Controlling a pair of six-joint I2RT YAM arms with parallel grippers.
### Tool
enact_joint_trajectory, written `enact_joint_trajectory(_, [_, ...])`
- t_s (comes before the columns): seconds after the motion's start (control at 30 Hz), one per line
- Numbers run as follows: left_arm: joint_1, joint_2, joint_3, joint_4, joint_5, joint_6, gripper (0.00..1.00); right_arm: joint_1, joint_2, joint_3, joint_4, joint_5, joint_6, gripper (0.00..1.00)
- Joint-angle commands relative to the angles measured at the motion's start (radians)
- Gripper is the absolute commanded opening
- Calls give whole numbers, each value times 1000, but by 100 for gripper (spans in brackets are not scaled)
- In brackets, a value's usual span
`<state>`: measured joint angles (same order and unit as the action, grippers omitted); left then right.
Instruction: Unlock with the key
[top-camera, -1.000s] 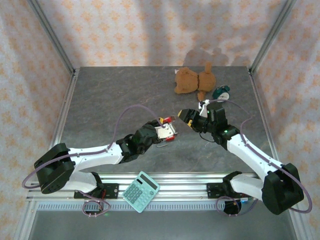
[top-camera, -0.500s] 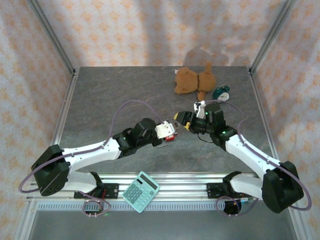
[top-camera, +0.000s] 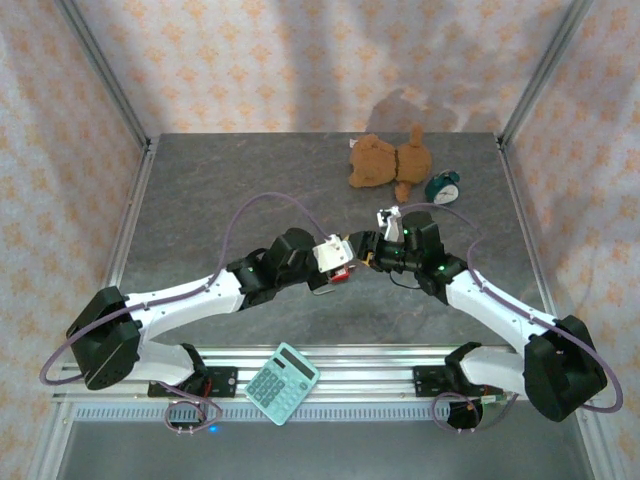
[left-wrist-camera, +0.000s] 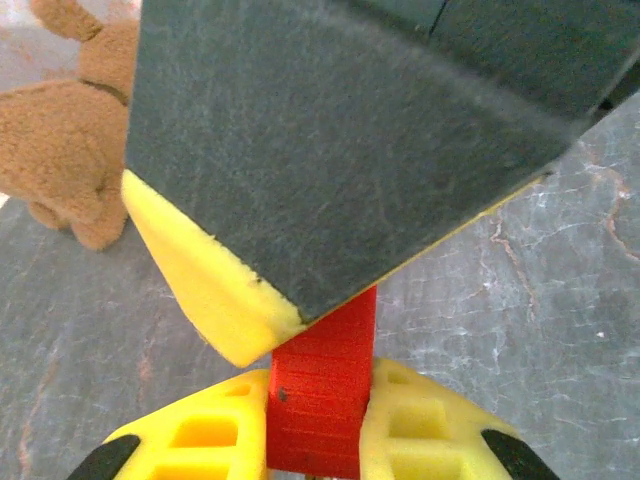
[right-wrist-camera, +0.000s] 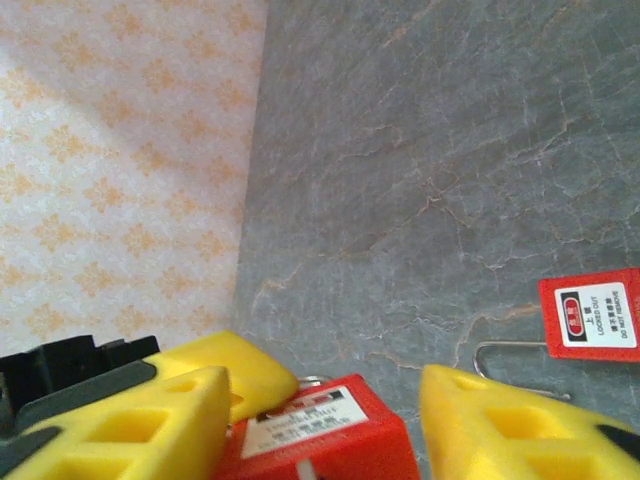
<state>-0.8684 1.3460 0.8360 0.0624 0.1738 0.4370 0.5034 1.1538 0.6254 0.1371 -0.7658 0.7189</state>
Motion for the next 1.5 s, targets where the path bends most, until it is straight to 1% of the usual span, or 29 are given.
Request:
enact_joint_trajectory(0.0, [7, 10, 42, -4, 37, -28, 19, 4, -2, -1, 40, -18, -8, 46])
enact_joint_trajectory(0.07, [8, 11, 41, -4, 32, -27, 20, 4, -5, -3, 43, -14, -7, 37])
enact_joint_trajectory(0.1, [8, 12, 41, -1, 26, -27, 21, 4, -10, -4, 44, -12, -7, 36])
enact_joint_trajectory(0.33, [7, 16, 37, 18, -3, -25, 24, 4, -34, -3, 27, 12, -4, 32])
enact_joint_trajectory(0.4, [7, 20, 39, 18, -5, -24, 30, 4, -37, -3, 24, 19, -3, 30])
enact_joint_trajectory(0.57, [8, 10, 31, 1, -42, -10, 60, 3, -56, 3, -16, 79, -20, 29])
enact_joint_trajectory(0.67, [8, -27, 8, -41, -56, 6, 62, -1, -73, 15, -49, 106, -38, 29])
enact_joint_trajectory(0.73, [10, -52, -21, -50, -59, 8, 60, -3, -77, 20, -57, 108, -41, 29])
enact_joint_trajectory(0.8, [9, -71, -51, -48, -60, 4, 53, -3, -76, 26, -58, 104, -44, 29])
enact_joint_trajectory(0.87, [9, -84, -81, -28, -79, -4, 43, -3, -72, 28, -54, 97, -41, 29])
enact_joint_trajectory(0.97, [9, -83, -109, -3, -87, -9, 31, -3, -72, 28, -49, 93, -35, 28])
enact_joint_trajectory(1.1, [9, -49, -93, -23, -73, -18, 29, -3, -83, 28, -50, 92, -29, 28])
enact_joint_trajectory(1.2, [8, -21, -75, -40, -69, -15, 21, -3, -91, 28, -53, 98, -28, 27])
enact_joint_trajectory(1.47, [9, -41, -80, -27, -100, -3, 16, -21, -108, 23, -78, 123, -42, 27])
